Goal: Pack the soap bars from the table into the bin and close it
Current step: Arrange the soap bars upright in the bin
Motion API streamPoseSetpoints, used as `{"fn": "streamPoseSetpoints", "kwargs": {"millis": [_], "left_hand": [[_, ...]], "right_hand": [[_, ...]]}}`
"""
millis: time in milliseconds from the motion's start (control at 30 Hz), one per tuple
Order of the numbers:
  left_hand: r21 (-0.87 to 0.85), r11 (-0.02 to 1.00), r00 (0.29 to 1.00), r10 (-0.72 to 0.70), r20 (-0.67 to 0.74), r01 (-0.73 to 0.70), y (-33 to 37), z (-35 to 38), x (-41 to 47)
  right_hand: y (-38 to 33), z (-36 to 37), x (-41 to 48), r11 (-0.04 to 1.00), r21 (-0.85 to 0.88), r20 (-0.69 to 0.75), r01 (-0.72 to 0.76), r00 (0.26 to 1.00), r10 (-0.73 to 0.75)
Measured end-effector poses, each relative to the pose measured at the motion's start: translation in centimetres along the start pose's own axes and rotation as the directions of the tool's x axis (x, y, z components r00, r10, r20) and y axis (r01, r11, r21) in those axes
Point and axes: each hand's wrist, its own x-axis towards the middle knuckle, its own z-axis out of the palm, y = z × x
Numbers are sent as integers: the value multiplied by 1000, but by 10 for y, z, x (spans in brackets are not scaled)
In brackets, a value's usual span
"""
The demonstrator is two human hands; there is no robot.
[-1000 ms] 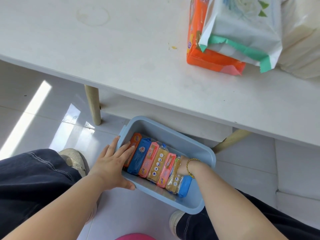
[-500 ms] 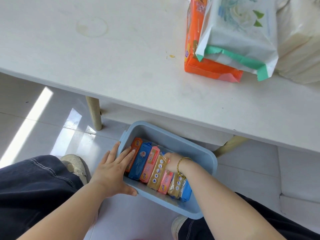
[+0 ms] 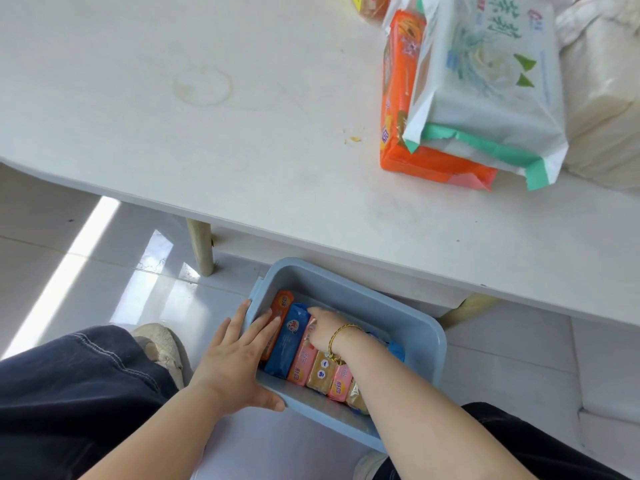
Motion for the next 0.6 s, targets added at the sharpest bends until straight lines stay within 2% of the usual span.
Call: {"fn": "streamPoseSetpoints", "kwargs": {"millis": [133, 267, 367, 433, 533, 567, 600], "left_hand": [[28, 1000, 1000, 2, 7, -3, 0, -1, 0], [43, 999, 999, -34, 30, 33, 5, -4, -4], [29, 996, 997, -79, -13, 80, 21, -12, -17], [-20, 997, 990, -80, -116, 78, 39, -24, -27], [-74, 995, 933, 33, -359, -64, 70, -57, -47], [-72, 986, 873, 98, -478, -150, 77, -69, -58], [-25, 972, 784, 172, -597, -232, 82, -82, -70]], "right_hand": [[-2, -4, -25, 999, -27, -125, 31, 992, -35], [-4, -9, -76, 995, -75, -127, 61, 989, -70], [-16, -26, -125, 994, -54, -172, 99, 979, -107], [-26, -41, -162, 985, -23, -232, 168, 958, -169], [-42, -65, -217, 938, 59, -354, 340, 886, -299], [-47, -75, -236, 904, 99, -416, 415, 843, -341], [-53, -86, -255, 859, 162, -477, 486, 801, -363]]}}
